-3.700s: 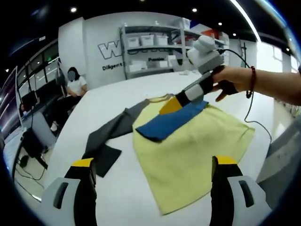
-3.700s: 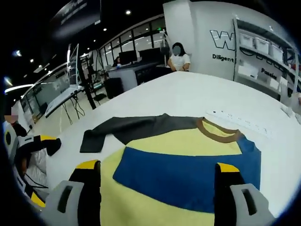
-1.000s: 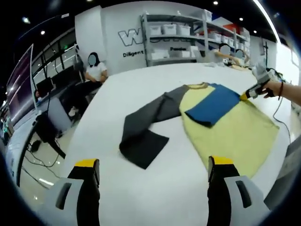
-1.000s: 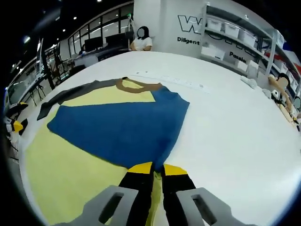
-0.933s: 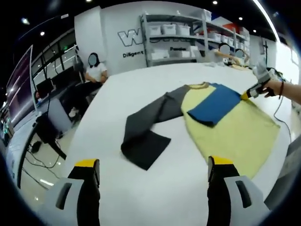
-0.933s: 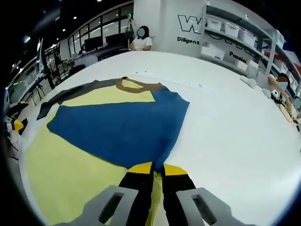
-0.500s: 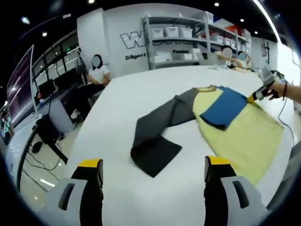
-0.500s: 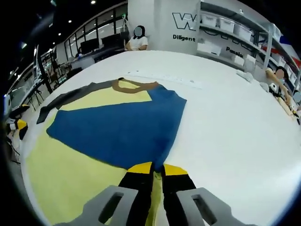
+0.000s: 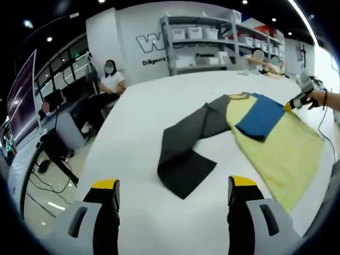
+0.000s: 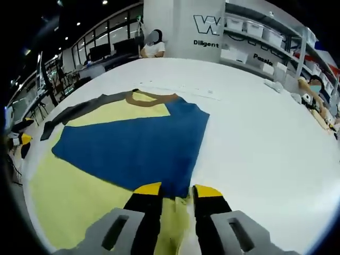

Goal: Fold the garment on the visible template until the final outline fits inside the template.

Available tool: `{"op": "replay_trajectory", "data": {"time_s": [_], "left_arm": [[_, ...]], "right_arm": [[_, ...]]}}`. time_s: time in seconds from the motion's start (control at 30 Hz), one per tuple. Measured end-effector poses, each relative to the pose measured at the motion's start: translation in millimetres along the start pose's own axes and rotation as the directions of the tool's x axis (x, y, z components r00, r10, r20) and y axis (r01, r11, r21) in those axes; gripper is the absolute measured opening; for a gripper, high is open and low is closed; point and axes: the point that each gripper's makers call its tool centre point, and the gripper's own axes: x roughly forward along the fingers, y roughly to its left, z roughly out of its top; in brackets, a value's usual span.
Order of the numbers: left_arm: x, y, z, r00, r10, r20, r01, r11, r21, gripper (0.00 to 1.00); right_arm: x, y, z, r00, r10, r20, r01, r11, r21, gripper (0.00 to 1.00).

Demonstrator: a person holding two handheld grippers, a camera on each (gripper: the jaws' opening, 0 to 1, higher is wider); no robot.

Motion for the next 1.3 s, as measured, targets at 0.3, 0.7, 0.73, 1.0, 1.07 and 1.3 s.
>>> {"op": "replay_trajectory", "data": {"time_s": [0.3,0.7,0.73,1.0,1.07,1.3], "left_arm": [[16.8,17.8,2.4,0.998,0.068,0.002,-0.068,0.997,0.030,0.69],[46.1,29.5,-0.4,0.995,0.096,0.021,-0.096,0.995,-0.021,0.47],[48.0,29.2,-0.4,0.996,0.092,0.020,-0.091,0.996,-0.016,0.43],[65.9,29.5,-14.7,0.997,0.071,-0.037,-0.072,0.996,-0.043,0.31],[68.7,28.7,-16.1,0.997,0.066,-0.039,-0.068,0.997,-0.048,0.27],[81.6,29.5,-8.4,0.999,0.054,0.011,-0.052,0.994,-0.093,0.15]], "right_arm": [[-26.9,17.3,11.7,0.994,0.049,0.094,-0.054,0.997,0.058,0.56],[-73.4,38.7,19.5,0.981,0.087,0.175,-0.095,0.995,0.041,0.70],[-76.5,40.0,19.3,0.980,0.088,0.179,-0.097,0.995,0.040,0.71],[-103.3,56.6,14.8,0.975,0.114,0.190,-0.122,0.992,0.030,0.86],[-107.8,59.1,13.4,0.975,0.116,0.191,-0.124,0.992,0.030,0.88],[-119.3,62.8,6.9,0.977,0.094,0.194,-0.102,0.994,0.033,0.88]]}}
